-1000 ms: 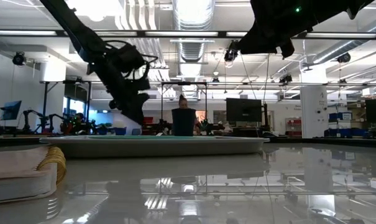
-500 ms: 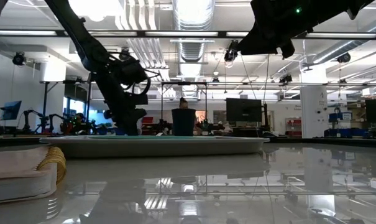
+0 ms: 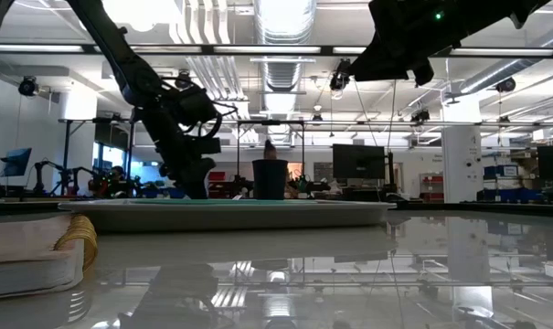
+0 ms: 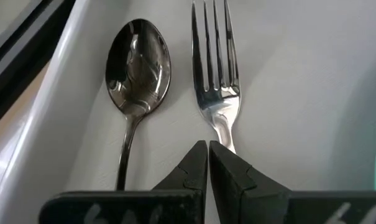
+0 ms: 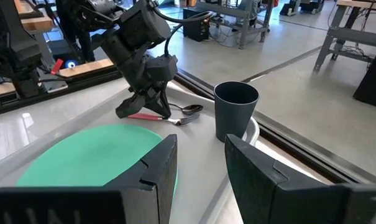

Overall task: Pick and place plate/cup/fork/spoon on tray
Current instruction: Put the pink fork between the black spoon and green plate on the gray serving tray

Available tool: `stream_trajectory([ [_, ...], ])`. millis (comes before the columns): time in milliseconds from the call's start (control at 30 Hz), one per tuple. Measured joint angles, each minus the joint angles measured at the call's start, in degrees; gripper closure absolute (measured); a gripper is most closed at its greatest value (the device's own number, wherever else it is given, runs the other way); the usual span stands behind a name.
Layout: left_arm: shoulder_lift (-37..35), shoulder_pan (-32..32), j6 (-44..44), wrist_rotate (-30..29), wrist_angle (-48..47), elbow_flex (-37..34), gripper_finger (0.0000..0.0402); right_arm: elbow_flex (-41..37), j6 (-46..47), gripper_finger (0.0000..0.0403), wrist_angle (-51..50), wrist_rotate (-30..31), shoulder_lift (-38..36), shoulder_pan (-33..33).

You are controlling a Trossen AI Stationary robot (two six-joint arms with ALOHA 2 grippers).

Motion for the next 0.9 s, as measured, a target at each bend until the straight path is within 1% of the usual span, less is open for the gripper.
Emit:
stream_trajectory([
  [167, -0.53, -0.07, 1.28, 0.20, -1.53, 0.25, 0.0402, 0.00, 0.00, 0.0280, -0.26, 0.00, 0.00, 0.01],
  [267, -2.96, -0.09, 1.41, 0.25, -3.80, 0.86, 0.0402, 0.00, 0.00, 0.0280, -0.28, 0.00, 0.00, 0.00],
  [367, -7.00, -0.11, 1.57, 0.43, -7.92, 0.94, 0.0402, 0.00, 0.00, 0.0280, -0.35, 0.00, 0.00, 0.00],
  [567, -14.42, -0.51, 1.06, 4.25, -19.52, -0.41, 0.0401, 0.00, 0.00, 0.0280, -0.37, 0.00, 0.00, 0.00],
  [667, -15.78, -1.36, -1.75, 4.47, -19.60, -2.50, 0.0401, 0.00, 0.00, 0.0280, -0.35, 0.01, 0.00, 0.02],
  [900, -15.61, -4.19, -3.31, 4.83, -18.96, -6.31, 0.0401, 0.00, 0.02, 0.0280, -0.50, 0.01, 0.00, 0.00],
])
